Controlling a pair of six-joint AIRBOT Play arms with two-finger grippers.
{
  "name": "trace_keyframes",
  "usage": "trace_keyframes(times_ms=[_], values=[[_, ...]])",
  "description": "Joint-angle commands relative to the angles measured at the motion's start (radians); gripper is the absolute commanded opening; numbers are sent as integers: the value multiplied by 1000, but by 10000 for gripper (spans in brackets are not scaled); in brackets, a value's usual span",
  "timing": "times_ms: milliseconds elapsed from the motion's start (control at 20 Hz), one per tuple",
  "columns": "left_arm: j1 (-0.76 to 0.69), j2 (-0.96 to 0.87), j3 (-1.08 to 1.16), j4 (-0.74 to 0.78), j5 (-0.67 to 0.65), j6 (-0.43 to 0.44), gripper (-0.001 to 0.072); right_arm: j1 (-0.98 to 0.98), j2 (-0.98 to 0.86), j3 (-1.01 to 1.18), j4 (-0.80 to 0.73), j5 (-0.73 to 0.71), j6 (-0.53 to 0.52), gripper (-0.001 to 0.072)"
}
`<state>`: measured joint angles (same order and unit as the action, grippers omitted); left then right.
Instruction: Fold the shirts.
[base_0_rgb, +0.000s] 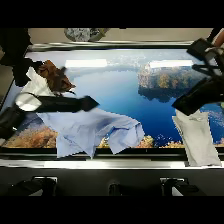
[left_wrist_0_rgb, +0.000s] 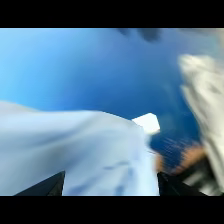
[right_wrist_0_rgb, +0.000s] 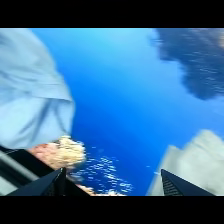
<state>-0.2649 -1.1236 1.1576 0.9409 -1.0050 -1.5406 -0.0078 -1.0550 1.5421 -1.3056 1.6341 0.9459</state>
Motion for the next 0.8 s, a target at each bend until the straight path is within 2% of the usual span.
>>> trace_keyframes(times_ms=[0,100,250,300,450,750], values=[[294,18,60,252,-303,-49,706,0,-35,-182,199,-37,-17,689],[417,18,-26,282,-388,-29,706,0,-35,-368,217,-122,-15,690],[469,24,-213,266,-365,-23,705,0,-35,-589,325,-230,-31,698],[468,25,-272,230,-347,11,705,0,-35,-637,330,-258,-34,698],[469,26,-395,135,-309,81,704,0,-35,-725,326,-294,-52,698],[469,26,-525,132,-309,141,704,0,-35,-782,324,-346,-84,698]])
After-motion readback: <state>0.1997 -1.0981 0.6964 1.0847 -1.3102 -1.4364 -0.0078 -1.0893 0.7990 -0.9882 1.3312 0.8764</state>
